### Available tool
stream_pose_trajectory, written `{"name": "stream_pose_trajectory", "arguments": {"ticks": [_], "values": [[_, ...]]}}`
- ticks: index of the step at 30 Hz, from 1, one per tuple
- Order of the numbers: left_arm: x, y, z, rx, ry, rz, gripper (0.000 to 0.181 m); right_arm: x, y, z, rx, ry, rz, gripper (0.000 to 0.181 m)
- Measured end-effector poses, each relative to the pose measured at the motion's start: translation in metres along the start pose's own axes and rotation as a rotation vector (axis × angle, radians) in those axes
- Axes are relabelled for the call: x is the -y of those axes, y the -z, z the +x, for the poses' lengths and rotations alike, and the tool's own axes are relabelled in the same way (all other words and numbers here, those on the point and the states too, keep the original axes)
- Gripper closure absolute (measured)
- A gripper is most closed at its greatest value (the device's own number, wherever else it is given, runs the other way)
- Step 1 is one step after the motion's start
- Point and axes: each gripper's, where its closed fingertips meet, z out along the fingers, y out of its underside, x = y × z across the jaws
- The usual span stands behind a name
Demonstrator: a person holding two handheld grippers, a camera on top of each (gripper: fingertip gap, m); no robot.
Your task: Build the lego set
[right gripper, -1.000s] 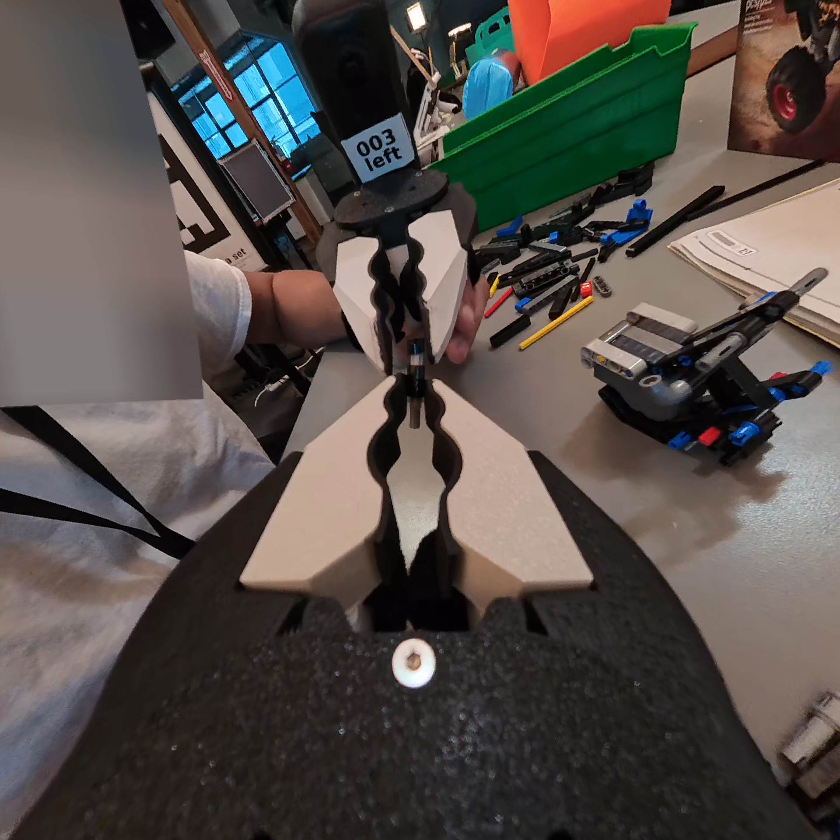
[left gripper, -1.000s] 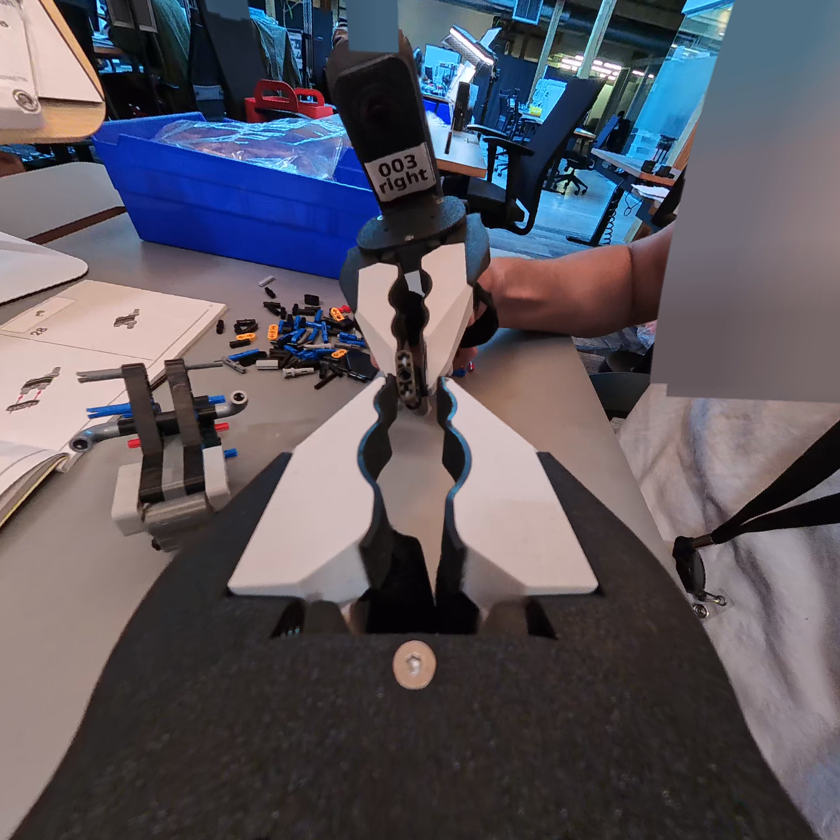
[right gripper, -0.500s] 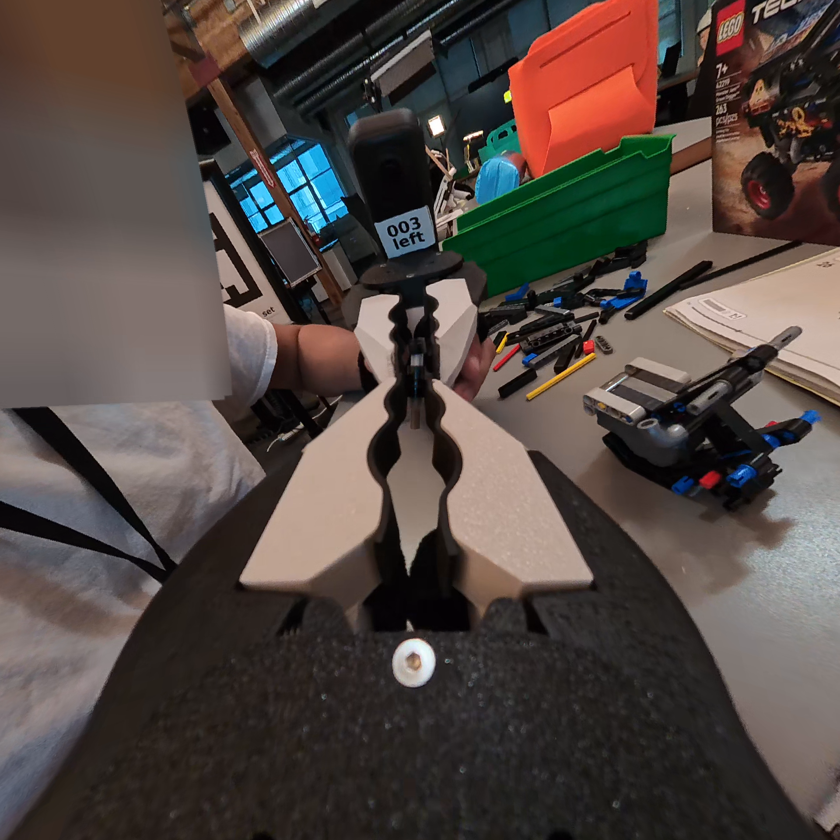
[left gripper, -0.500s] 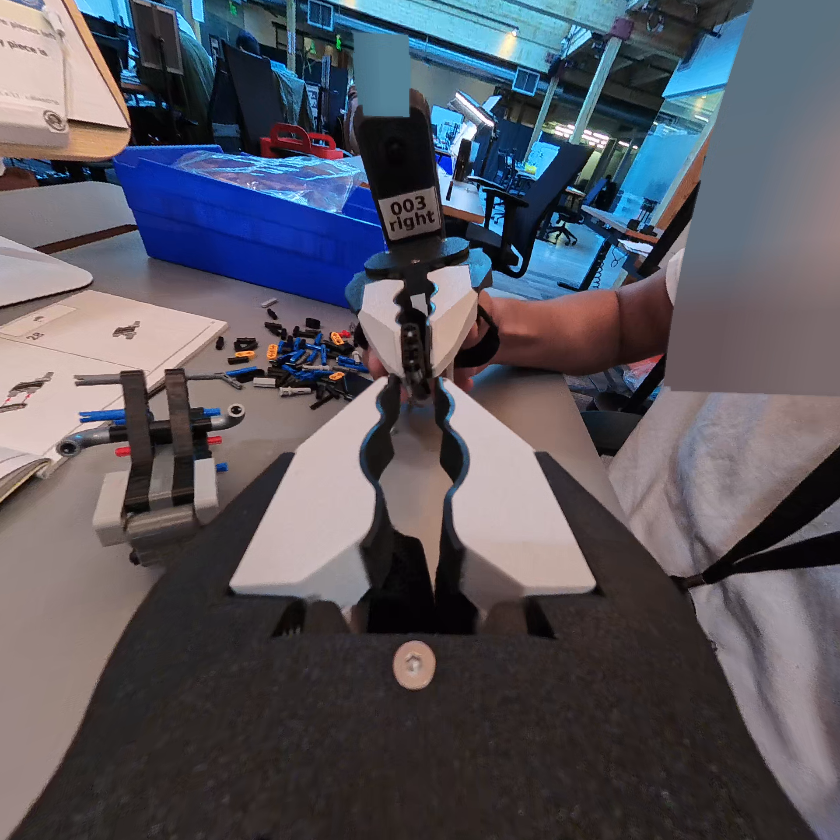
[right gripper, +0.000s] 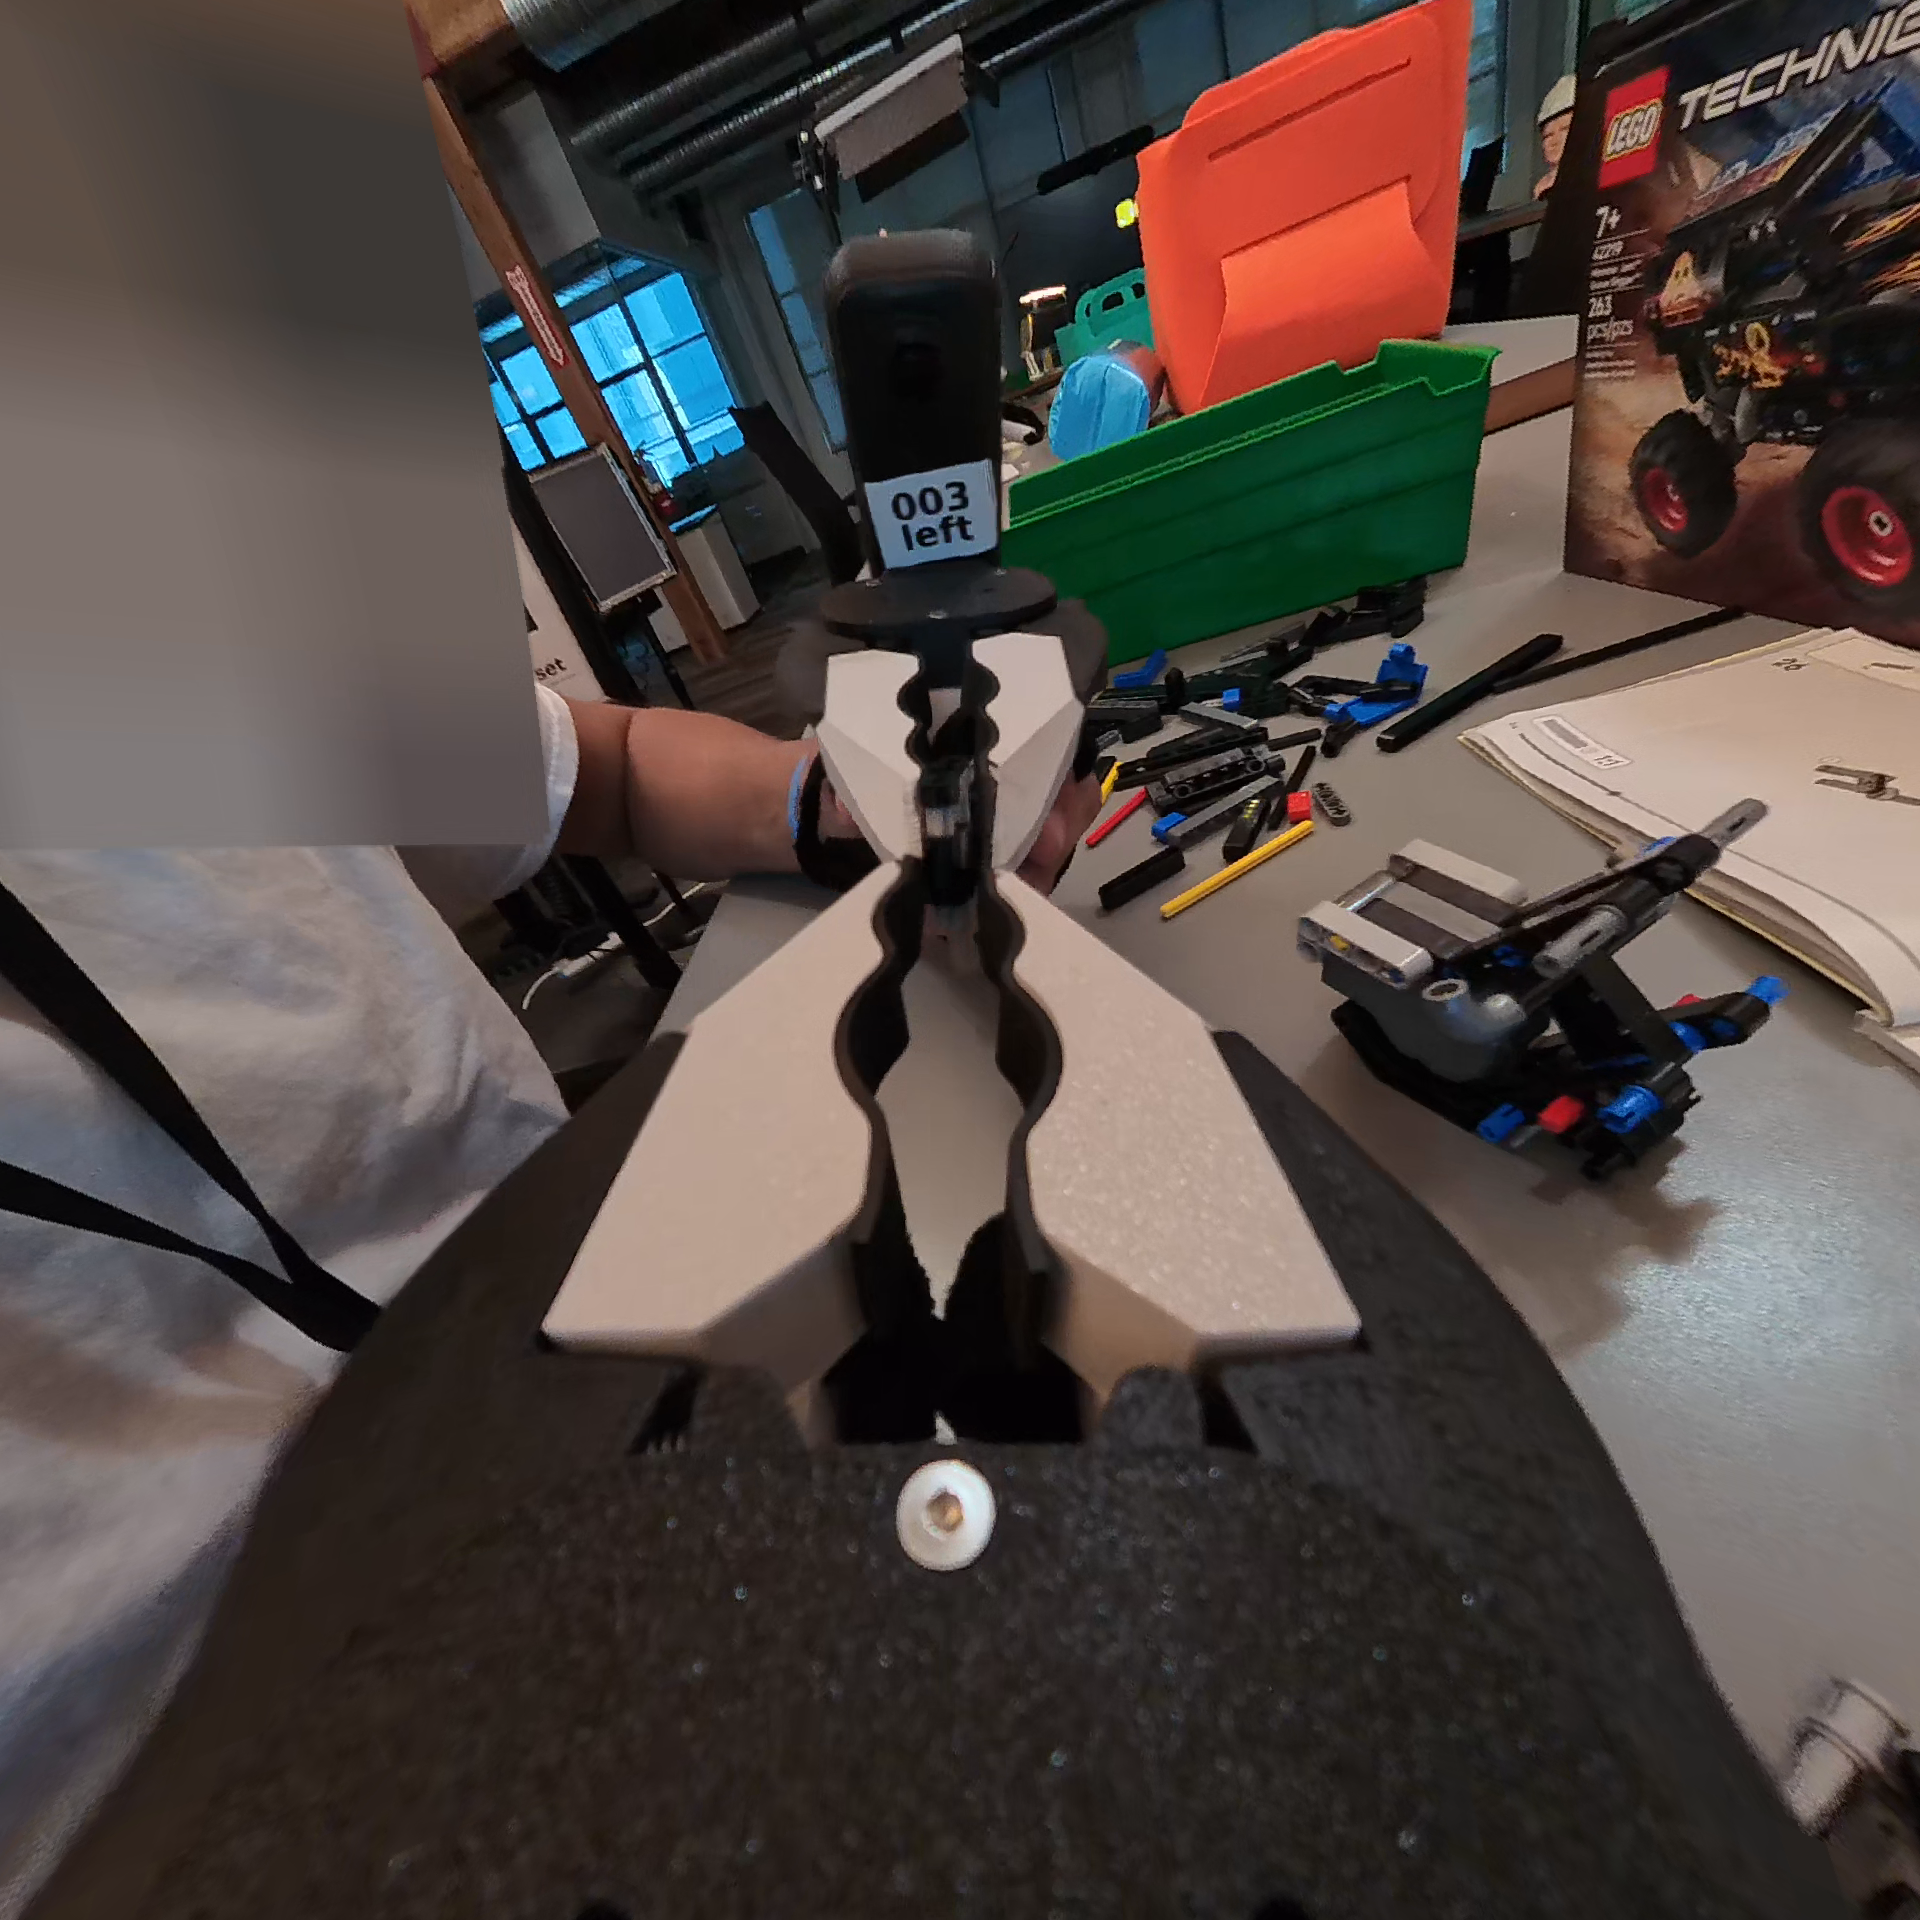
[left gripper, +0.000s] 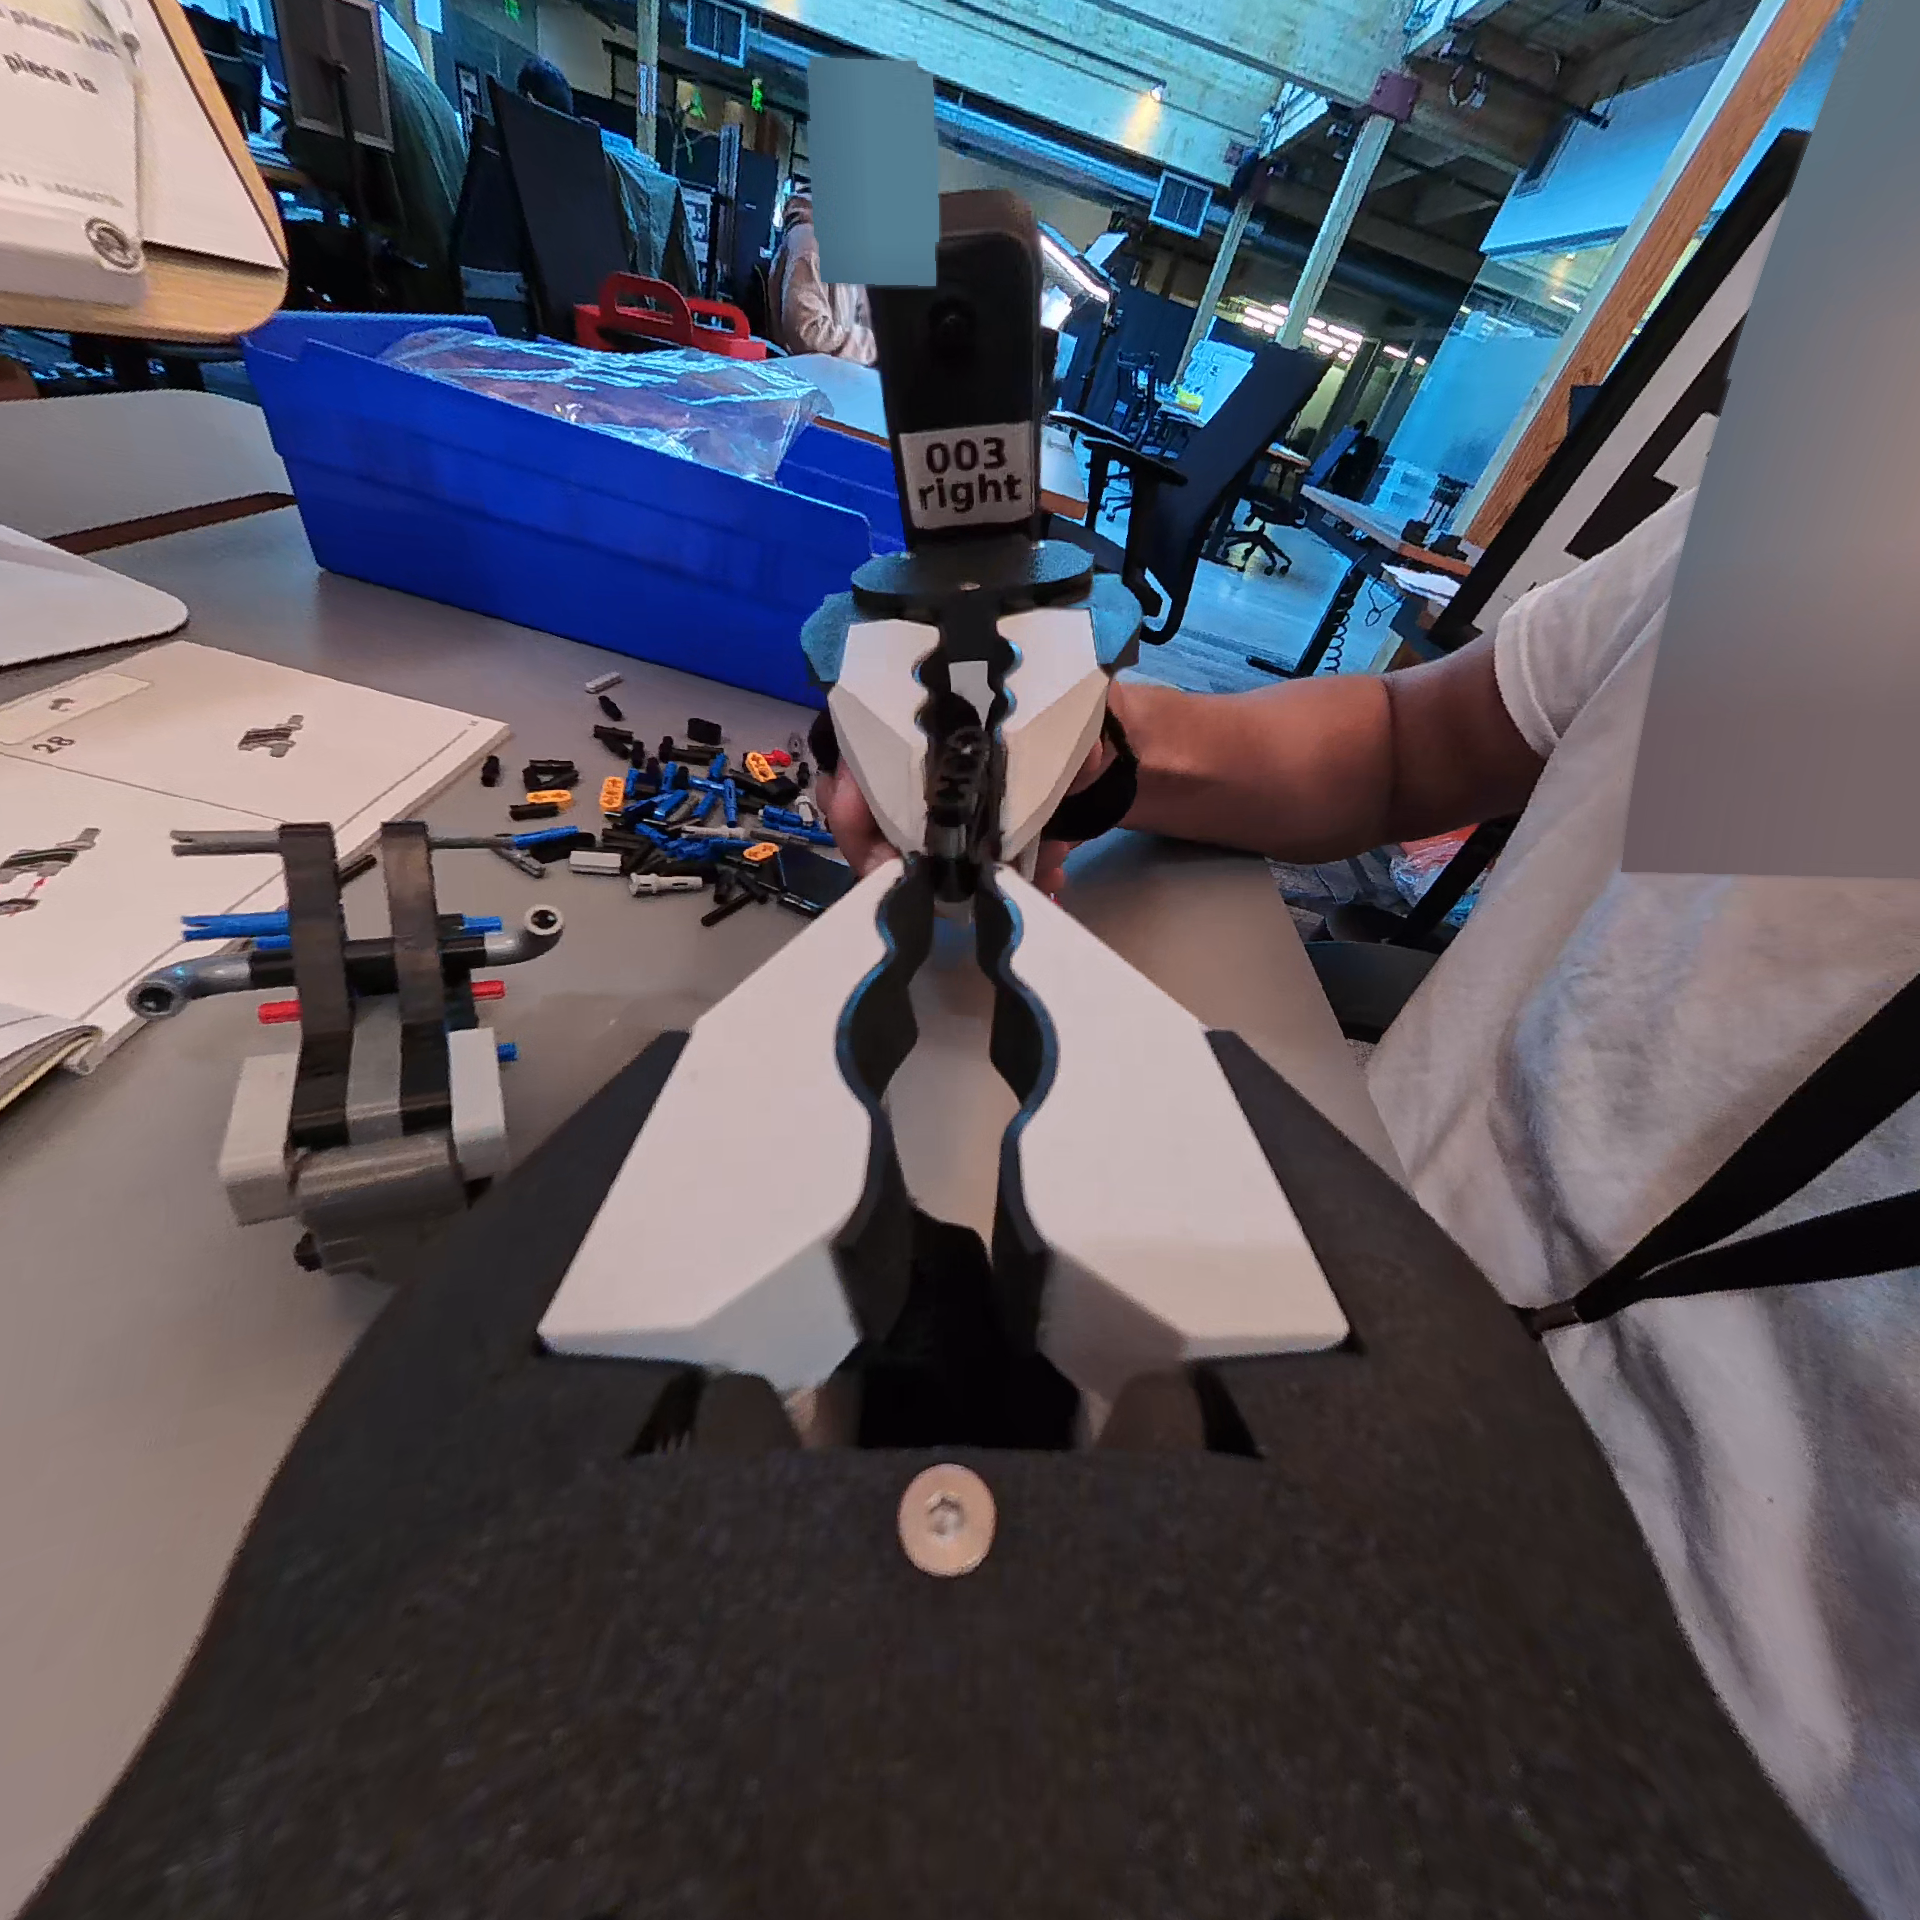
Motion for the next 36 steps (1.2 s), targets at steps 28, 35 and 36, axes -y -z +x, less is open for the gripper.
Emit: {"name": "stream_pose_trajectory", "arguments": {"ticks": [28, 35, 36], "values": [[0.011, 0.001, 0.003, -0.028, 0.049, 0.118, 0.176, -0.001, -0.001, -0.003, 0.039, -0.055, 0.011, 0.175], [0.008, 0.001, 0.003, -0.038, 0.036, 0.105, 0.176, -0.003, -0.001, -0.002, 0.029, -0.026, -0.005, 0.175], [0.008, 0.001, 0.003, -0.038, 0.033, 0.105, 0.176, -0.003, -0.001, -0.003, 0.031, -0.027, -0.007, 0.175]]}}
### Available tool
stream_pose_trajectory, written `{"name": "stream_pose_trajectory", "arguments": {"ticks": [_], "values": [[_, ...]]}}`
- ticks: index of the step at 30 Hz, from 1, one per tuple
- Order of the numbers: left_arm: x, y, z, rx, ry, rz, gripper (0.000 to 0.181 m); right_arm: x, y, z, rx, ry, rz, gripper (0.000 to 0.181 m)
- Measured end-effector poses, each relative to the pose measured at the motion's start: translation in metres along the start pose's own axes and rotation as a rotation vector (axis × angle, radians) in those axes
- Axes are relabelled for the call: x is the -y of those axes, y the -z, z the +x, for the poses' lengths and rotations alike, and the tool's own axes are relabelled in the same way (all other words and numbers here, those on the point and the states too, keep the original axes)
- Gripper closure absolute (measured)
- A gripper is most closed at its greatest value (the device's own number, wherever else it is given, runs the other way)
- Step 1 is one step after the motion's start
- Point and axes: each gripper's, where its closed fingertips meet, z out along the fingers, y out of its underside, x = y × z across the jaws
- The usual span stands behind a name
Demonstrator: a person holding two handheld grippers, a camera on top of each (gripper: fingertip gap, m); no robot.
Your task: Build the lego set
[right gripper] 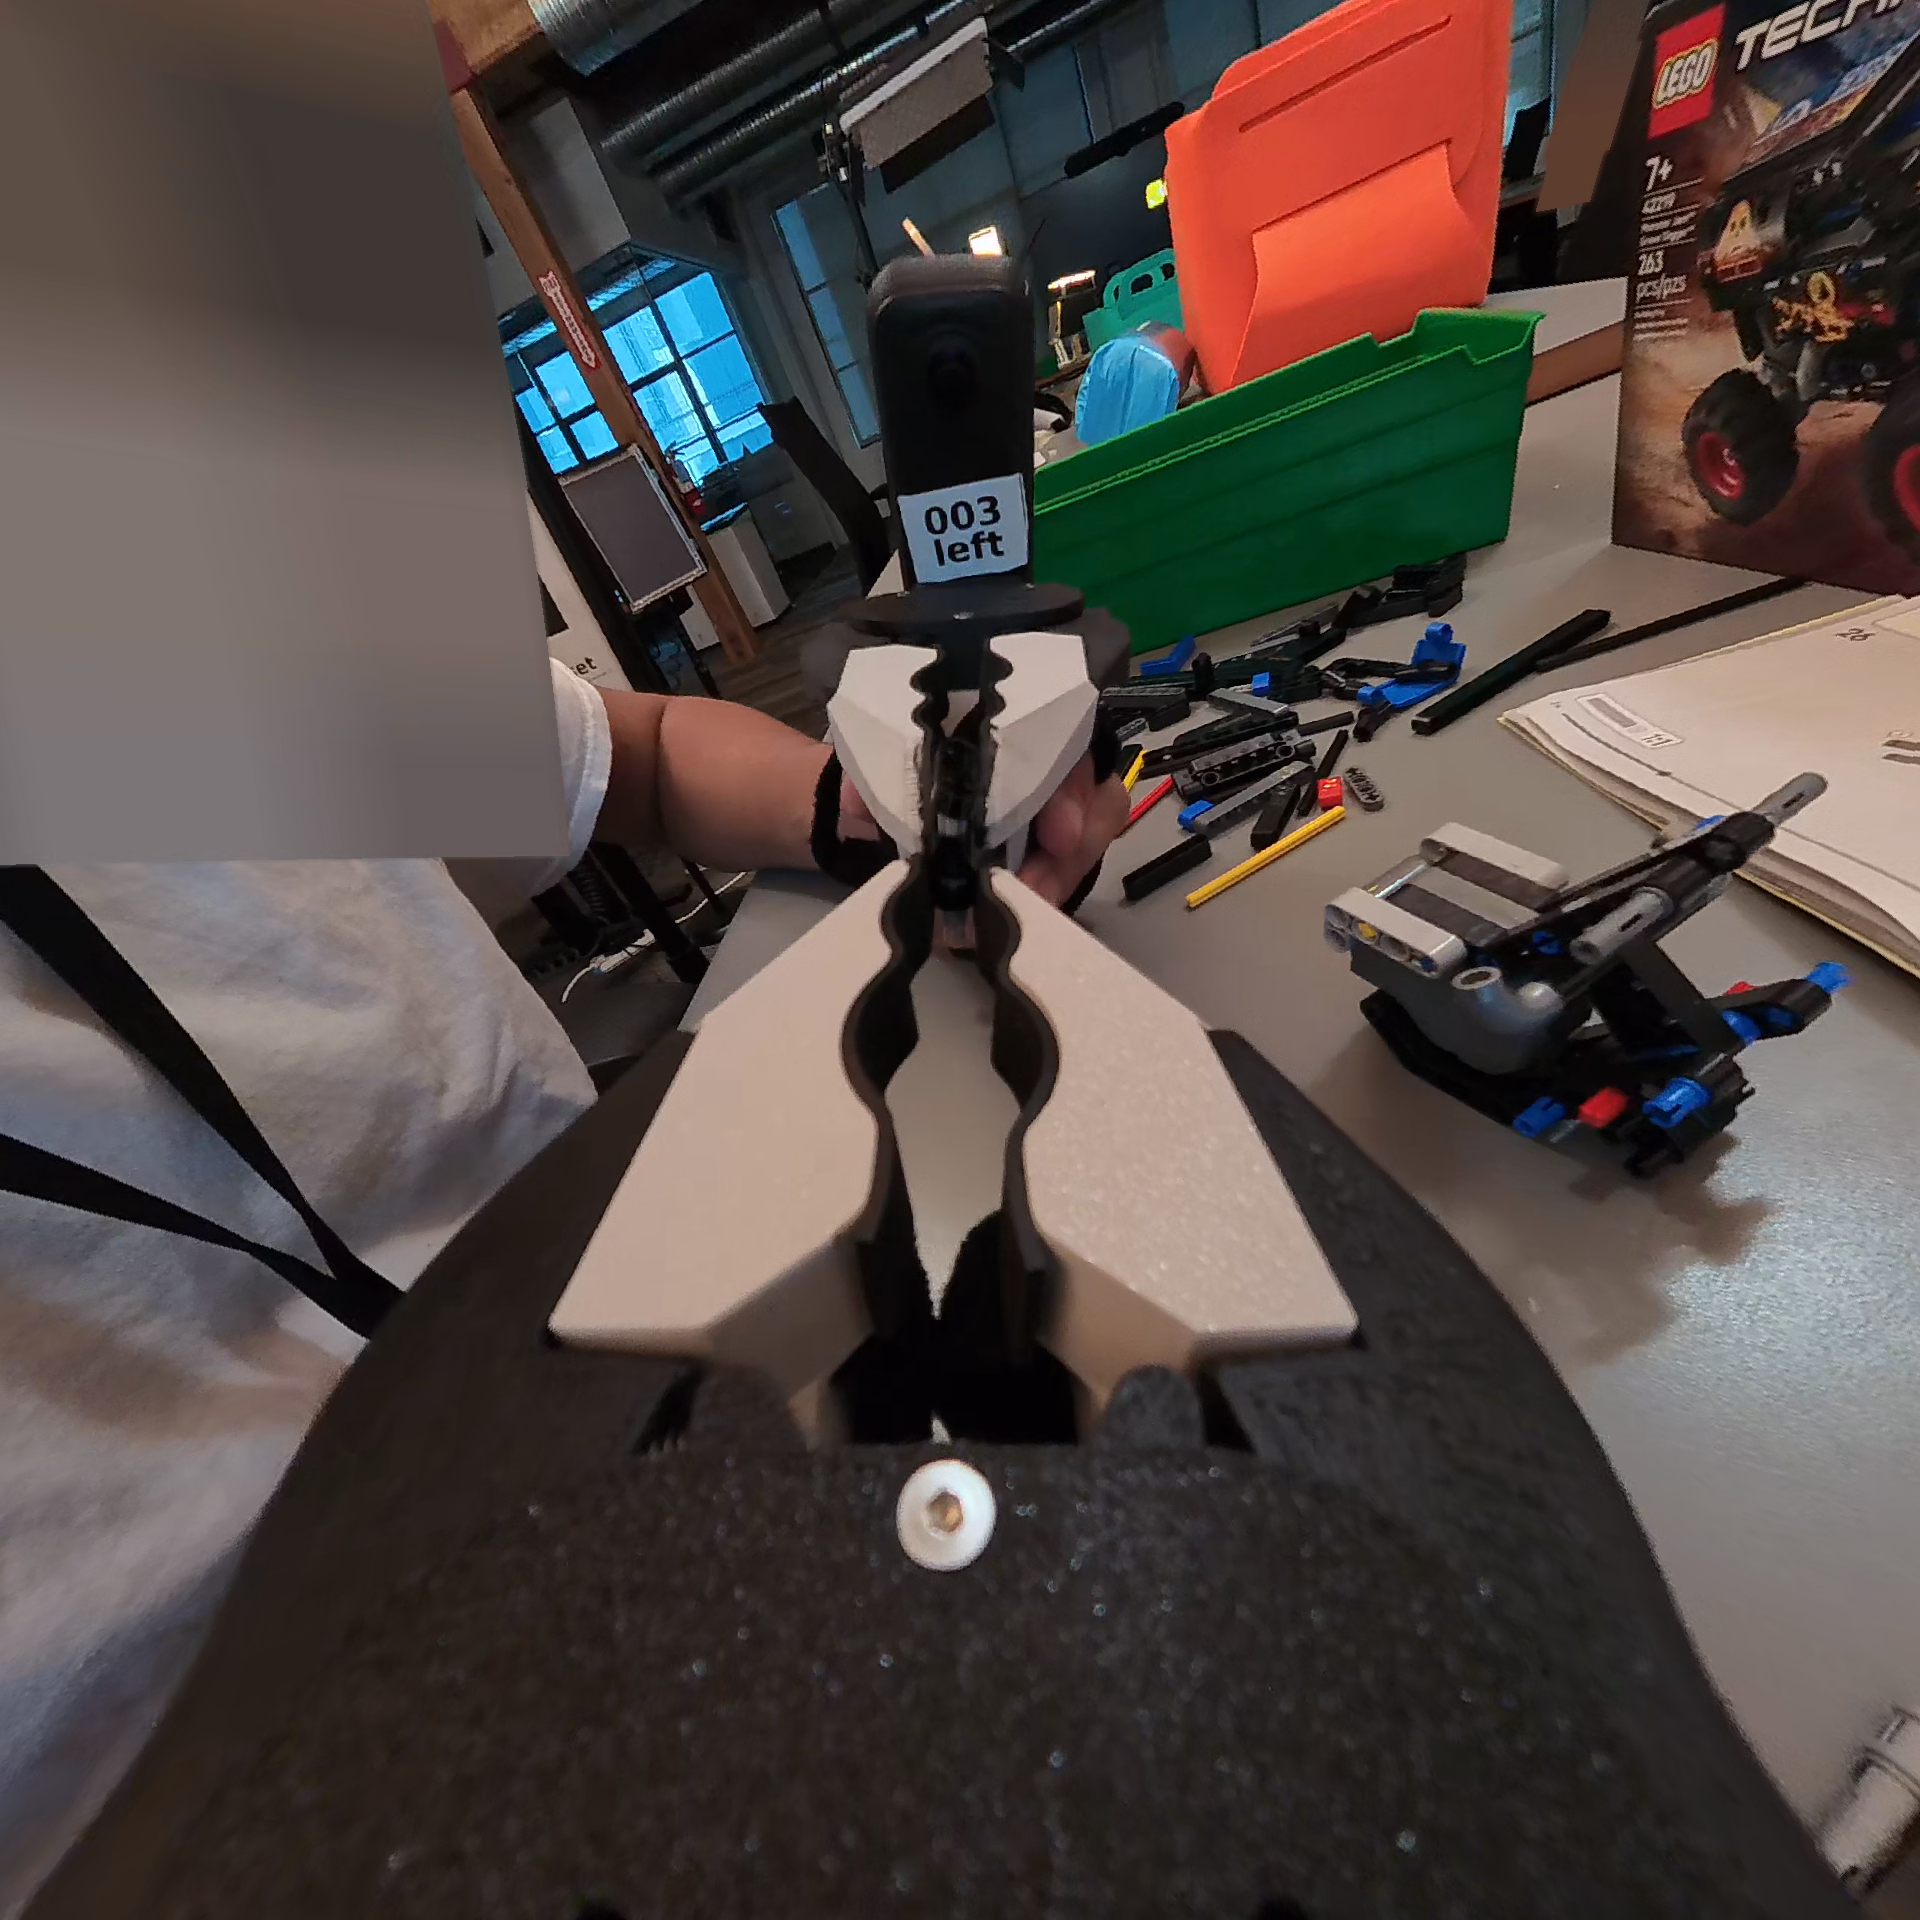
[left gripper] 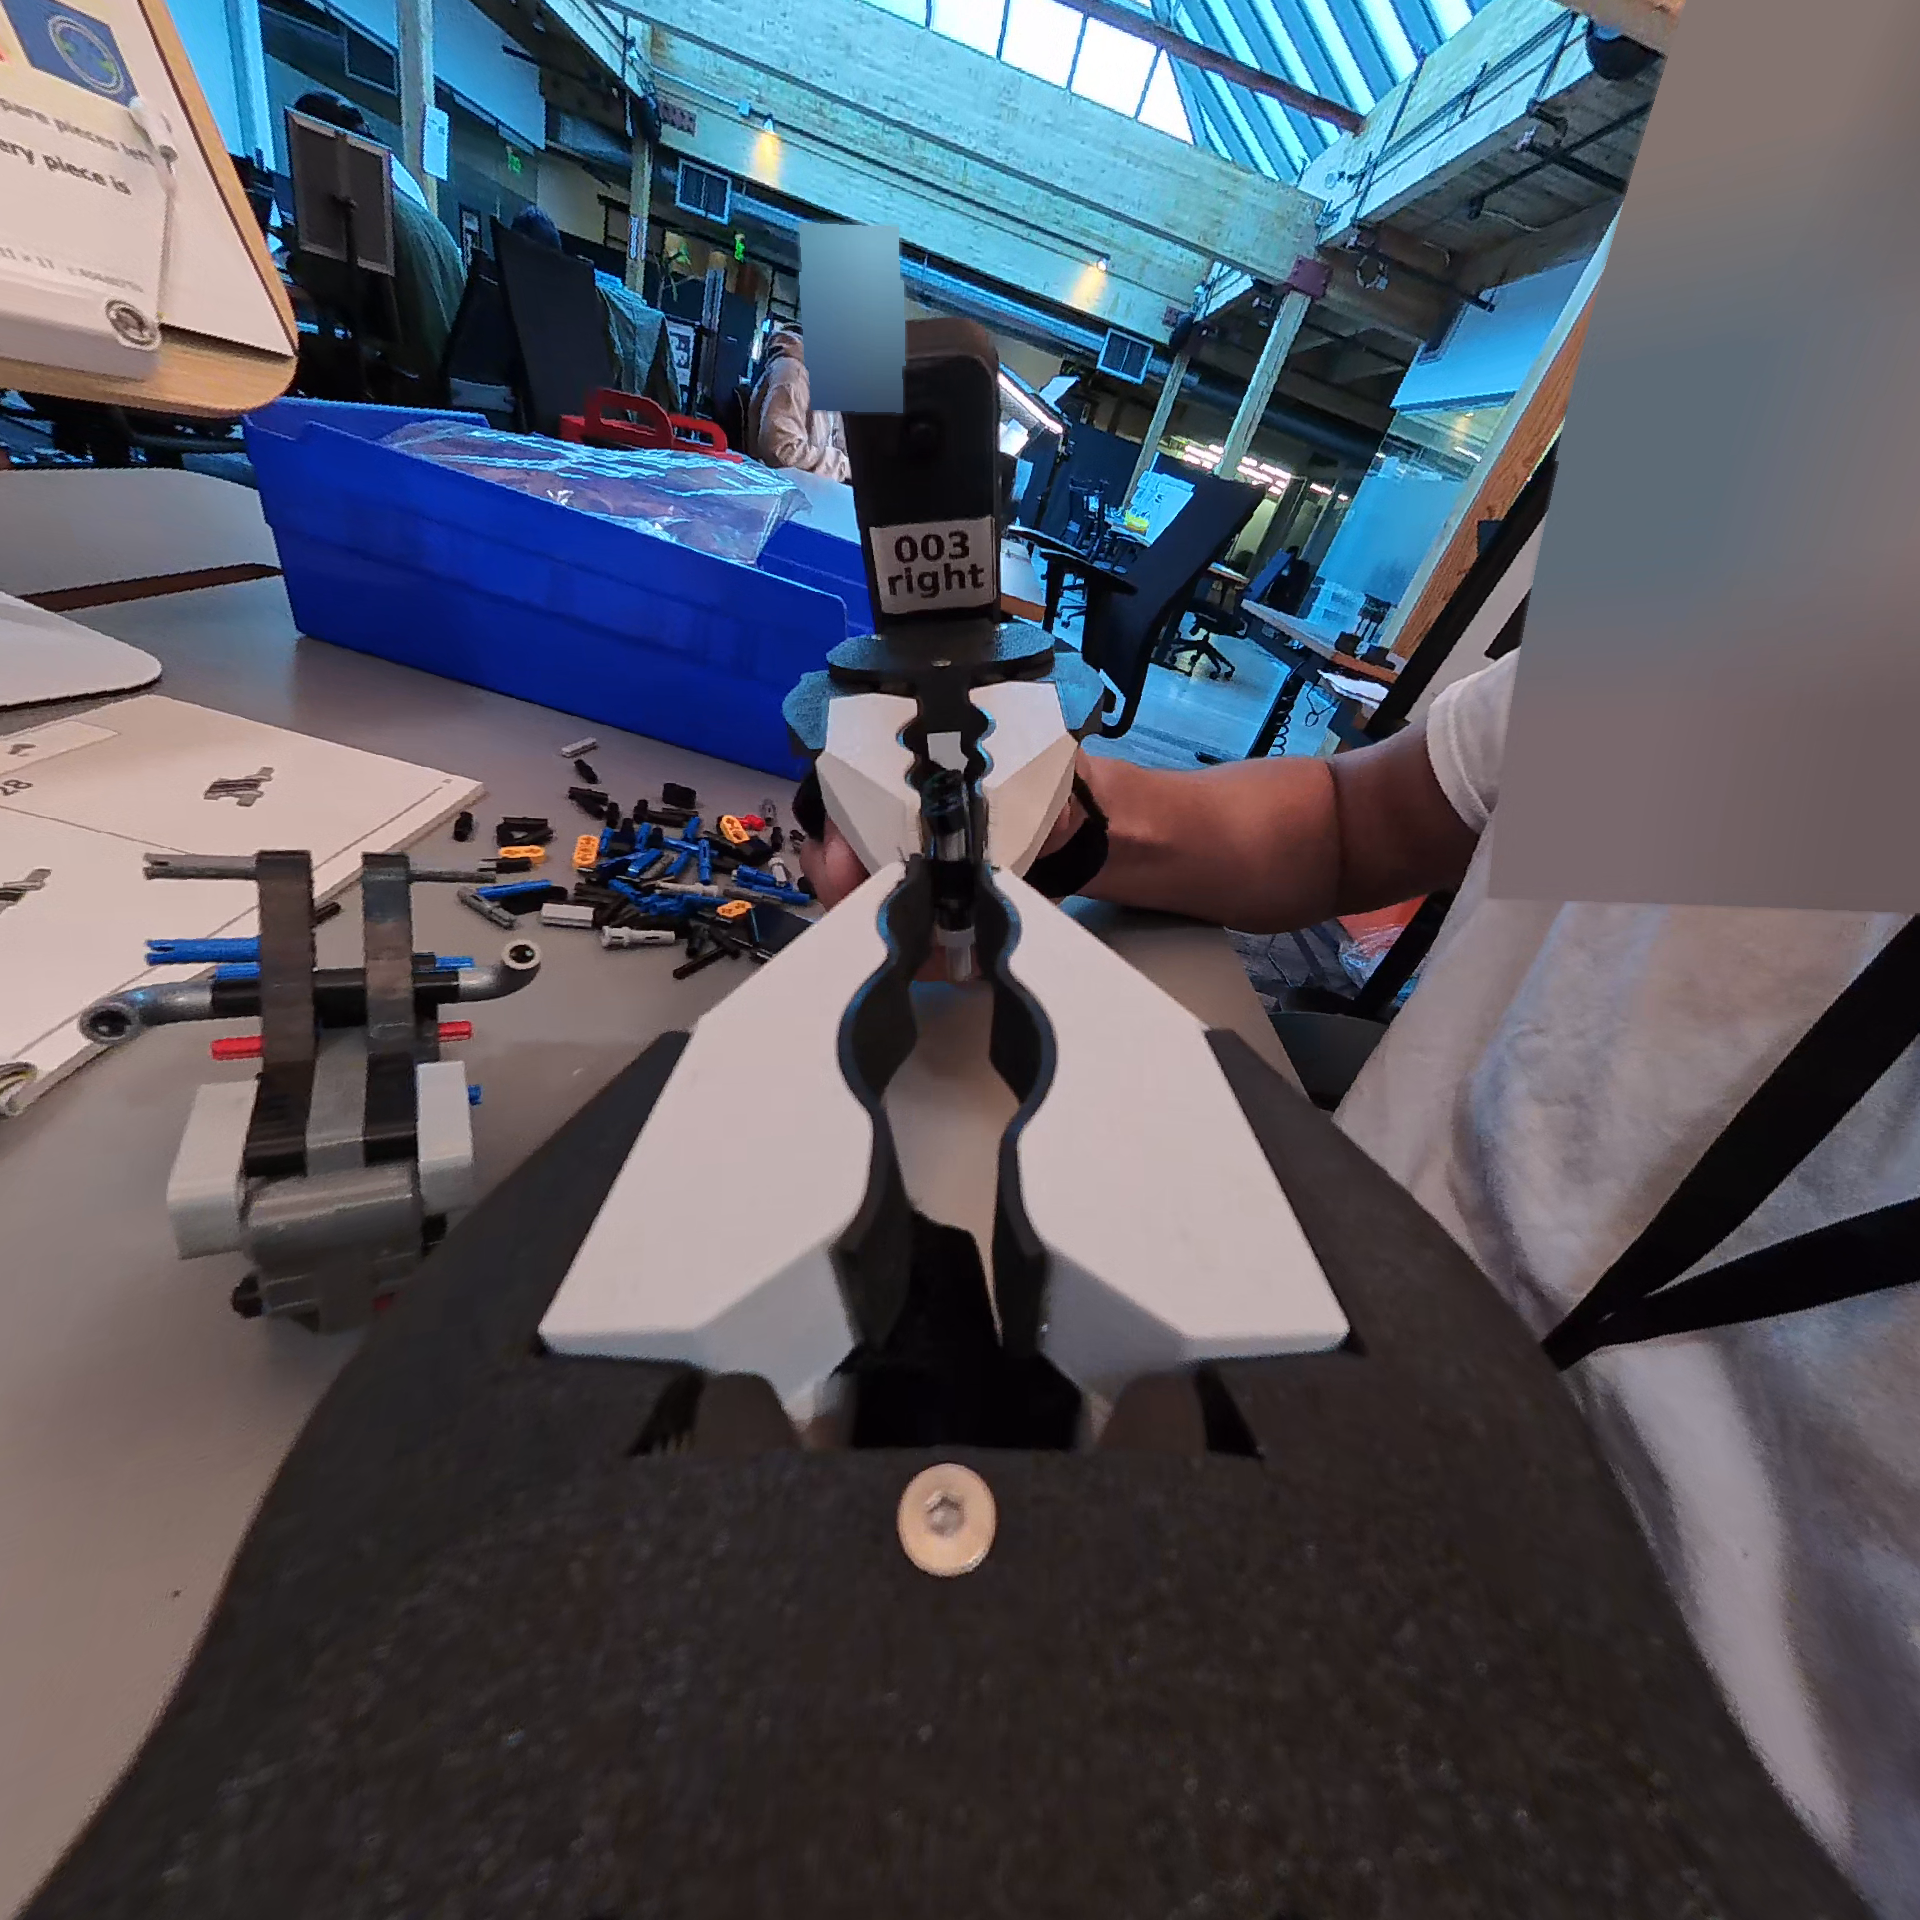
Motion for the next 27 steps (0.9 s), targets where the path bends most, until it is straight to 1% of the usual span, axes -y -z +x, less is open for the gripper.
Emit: {"name": "stream_pose_trajectory", "arguments": {"ticks": [7, 12, 16, 22, 25, 27], "values": [[-0.0041, 0.0020, -0.0009, 0.008, -0.031, -0.033, 0.169, 0.0062, 0.0050, 0.0015, -0.026, 0.042, 0.019, 0.175], [-0.0045, -0.0011, -0.0002, 0.014, -0.042, -0.034, 0.169, 0.0055, 0.0037, 0.0008, -0.029, 0.053, 0.014, 0.175], [-0.0040, -0.0022, -0.0004, 0.023, -0.048, -0.030, 0.176, 0.0046, 0.0026, 0.0003, -0.026, 0.048, 0.012, 0.175], [-0.0054, -0.0008, -0.0005, 0.016, -0.039, -0.041, 0.176, 0.0033, 0.0012, 0.0005, -0.037, 0.050, -0.007, 0.175], [-0.0020, 0.0021, -0.0015, 0.015, -0.036, -0.020, 0.176, 0.0011, 0.0007, -0.0003, -0.041, 0.068, -0.031, 0.168], [-0.0030, 0.0040, -0.0022, 0.012, -0.039, -0.028, 0.176, 0.0014, 0.0030, 0.0001, -0.054, 0.090, -0.047, 0.163]]}}
